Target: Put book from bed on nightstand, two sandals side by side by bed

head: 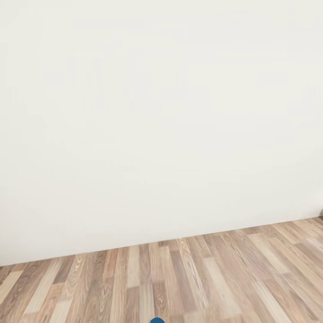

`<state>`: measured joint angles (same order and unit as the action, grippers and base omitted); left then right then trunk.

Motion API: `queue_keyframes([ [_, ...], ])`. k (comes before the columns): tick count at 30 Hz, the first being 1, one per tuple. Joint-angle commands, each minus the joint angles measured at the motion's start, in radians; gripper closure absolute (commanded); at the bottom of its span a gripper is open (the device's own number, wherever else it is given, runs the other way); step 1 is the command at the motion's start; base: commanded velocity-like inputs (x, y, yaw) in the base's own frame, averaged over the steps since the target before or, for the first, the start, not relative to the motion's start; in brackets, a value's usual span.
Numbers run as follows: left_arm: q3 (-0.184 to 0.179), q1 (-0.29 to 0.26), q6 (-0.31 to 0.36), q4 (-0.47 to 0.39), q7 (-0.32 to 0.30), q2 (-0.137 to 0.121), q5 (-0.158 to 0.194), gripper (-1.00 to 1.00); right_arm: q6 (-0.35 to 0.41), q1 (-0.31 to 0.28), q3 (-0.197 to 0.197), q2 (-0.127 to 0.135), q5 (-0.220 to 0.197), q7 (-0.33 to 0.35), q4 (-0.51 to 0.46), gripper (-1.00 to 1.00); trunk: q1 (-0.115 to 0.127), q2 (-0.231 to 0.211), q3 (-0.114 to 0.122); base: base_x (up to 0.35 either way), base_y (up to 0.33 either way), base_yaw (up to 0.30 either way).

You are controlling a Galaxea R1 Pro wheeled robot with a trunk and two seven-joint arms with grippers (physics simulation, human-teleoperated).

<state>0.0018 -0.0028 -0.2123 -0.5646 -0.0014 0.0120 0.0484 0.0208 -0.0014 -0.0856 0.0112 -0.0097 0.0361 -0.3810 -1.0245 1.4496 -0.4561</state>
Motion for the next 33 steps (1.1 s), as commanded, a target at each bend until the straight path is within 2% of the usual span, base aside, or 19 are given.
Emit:
queue_keyframes([
  [1,0.0,0.0,-0.002,0.0,0.0,0.0,0.005,-1.0,0.002,0.0,-0.005,0.0,-0.001,0.004,-0.002,-1.0,-0.001,0.0,-0.001,0.271,0.0,0.0],
  [12,0.0,0.0,-0.004,0.0,0.0,0.0,0.003,-1.0,0.004,0.0,-0.006,0.001,-0.001,0.005,-0.008,-1.0,-0.001,0.0,-0.001,0.037,0.0,-0.044],
  [33,0.0,0.0,-0.004,0.0,0.0,0.0,0.003,-1.0,0.004,0.0,-0.006,0.001,-0.001,0.005,-0.009,-1.0,-0.001,0.0,-0.001,0.0,0.0,-0.236],
])
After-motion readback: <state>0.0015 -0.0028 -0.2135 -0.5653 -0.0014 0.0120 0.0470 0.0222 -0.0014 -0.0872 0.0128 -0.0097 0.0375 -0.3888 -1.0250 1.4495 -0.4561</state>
